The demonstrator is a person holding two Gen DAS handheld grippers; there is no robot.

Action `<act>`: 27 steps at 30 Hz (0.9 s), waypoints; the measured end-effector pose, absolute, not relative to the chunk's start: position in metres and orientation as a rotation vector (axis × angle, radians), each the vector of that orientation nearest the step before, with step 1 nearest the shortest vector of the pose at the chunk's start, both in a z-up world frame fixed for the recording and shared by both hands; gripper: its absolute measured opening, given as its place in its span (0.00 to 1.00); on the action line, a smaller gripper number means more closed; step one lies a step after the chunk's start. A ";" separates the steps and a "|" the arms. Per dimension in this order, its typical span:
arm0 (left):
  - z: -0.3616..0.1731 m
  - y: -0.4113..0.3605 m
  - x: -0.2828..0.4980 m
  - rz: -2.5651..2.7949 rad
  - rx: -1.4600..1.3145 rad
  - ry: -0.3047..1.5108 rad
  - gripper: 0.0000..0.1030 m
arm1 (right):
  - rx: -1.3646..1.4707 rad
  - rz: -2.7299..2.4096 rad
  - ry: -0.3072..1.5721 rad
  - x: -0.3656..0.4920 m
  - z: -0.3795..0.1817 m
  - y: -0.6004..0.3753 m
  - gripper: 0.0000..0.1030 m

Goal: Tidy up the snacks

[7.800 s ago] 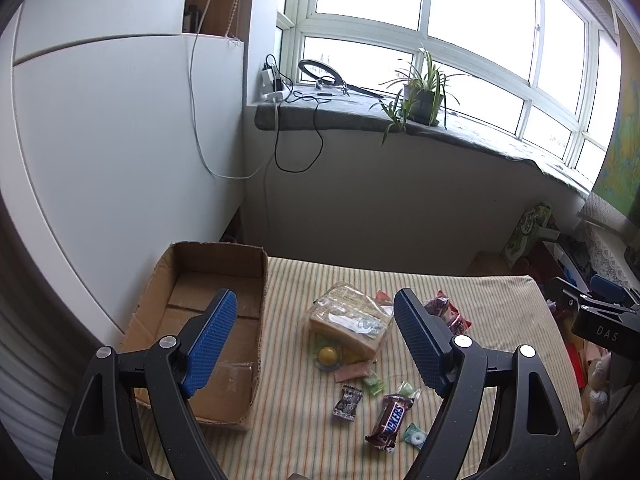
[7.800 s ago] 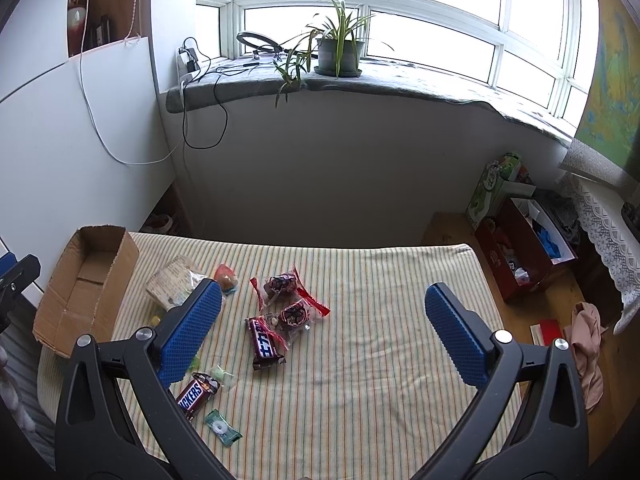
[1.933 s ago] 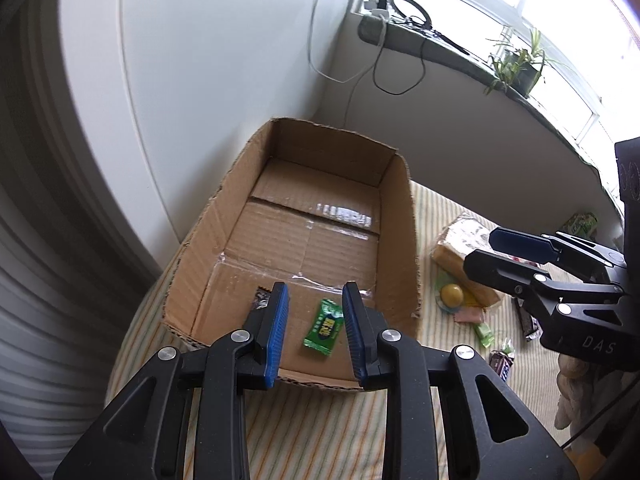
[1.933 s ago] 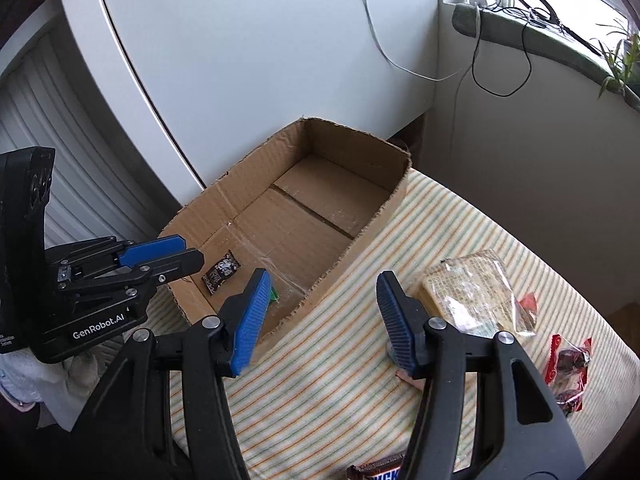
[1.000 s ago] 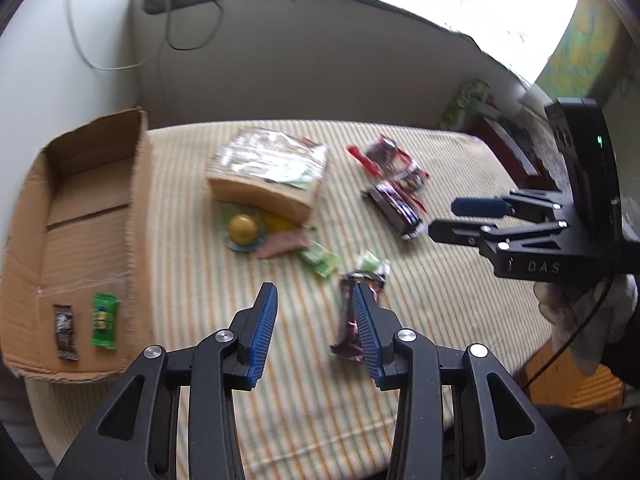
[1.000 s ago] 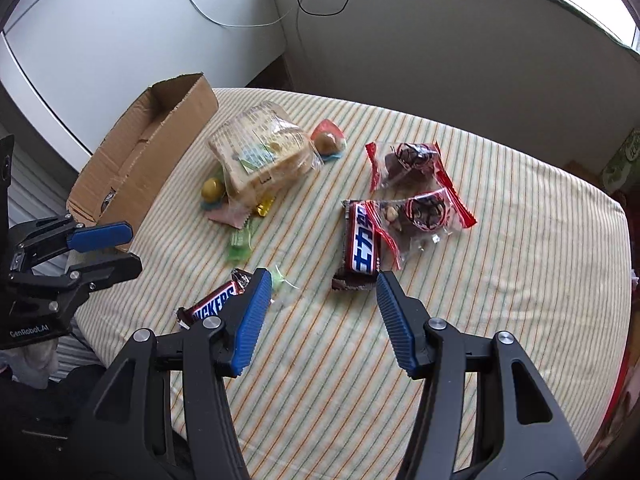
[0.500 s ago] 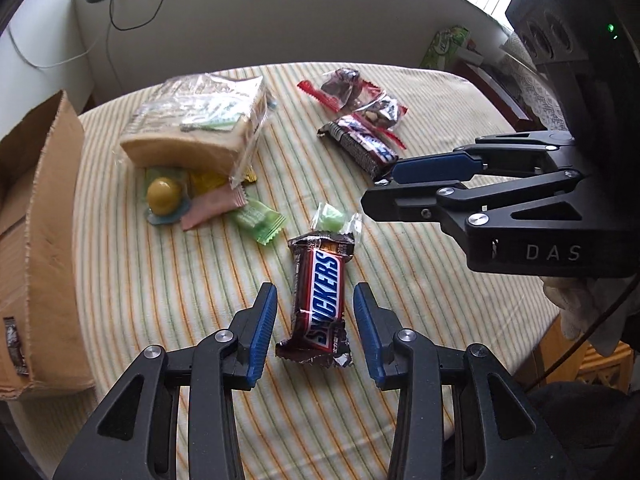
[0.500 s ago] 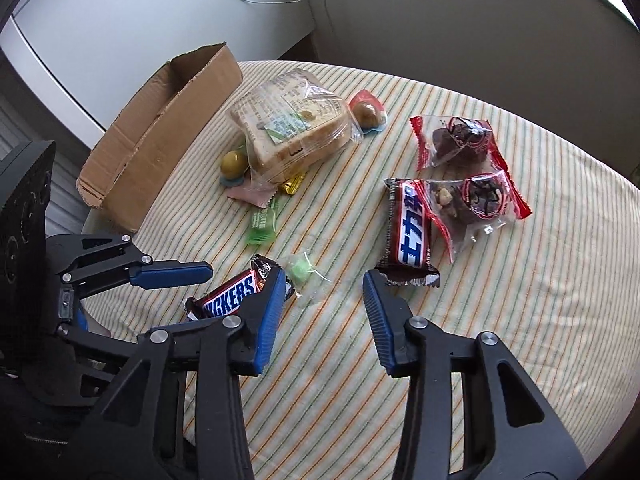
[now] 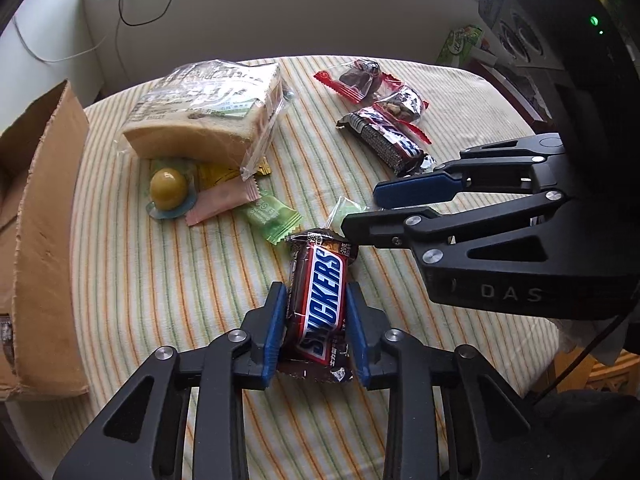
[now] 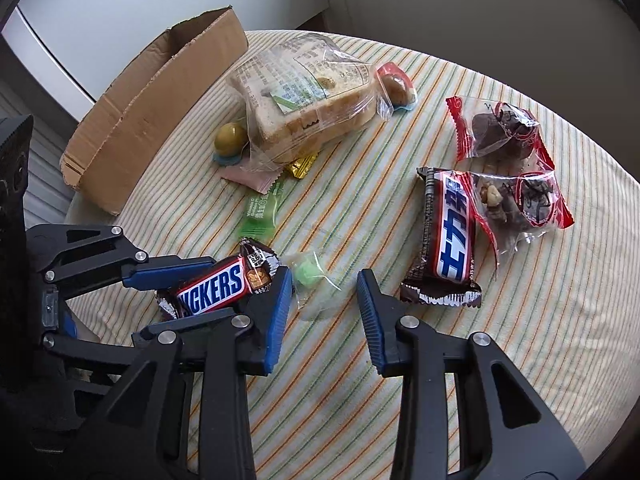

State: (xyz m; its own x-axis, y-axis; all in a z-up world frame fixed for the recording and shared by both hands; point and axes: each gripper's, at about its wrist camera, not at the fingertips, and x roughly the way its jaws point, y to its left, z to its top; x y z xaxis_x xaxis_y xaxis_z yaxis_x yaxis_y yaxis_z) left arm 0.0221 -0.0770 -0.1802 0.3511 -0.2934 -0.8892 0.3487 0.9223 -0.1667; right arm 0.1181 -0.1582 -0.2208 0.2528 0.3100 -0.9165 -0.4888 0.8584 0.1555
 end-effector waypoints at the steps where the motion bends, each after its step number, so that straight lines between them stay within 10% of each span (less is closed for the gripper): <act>1: -0.180 -0.076 0.022 -0.416 0.054 1.138 0.27 | -0.177 0.547 1.196 0.119 -0.221 -0.157 0.34; 27: -0.170 -0.058 0.016 -0.427 -0.031 1.125 0.27 | -0.170 0.510 1.156 0.117 -0.202 -0.179 0.19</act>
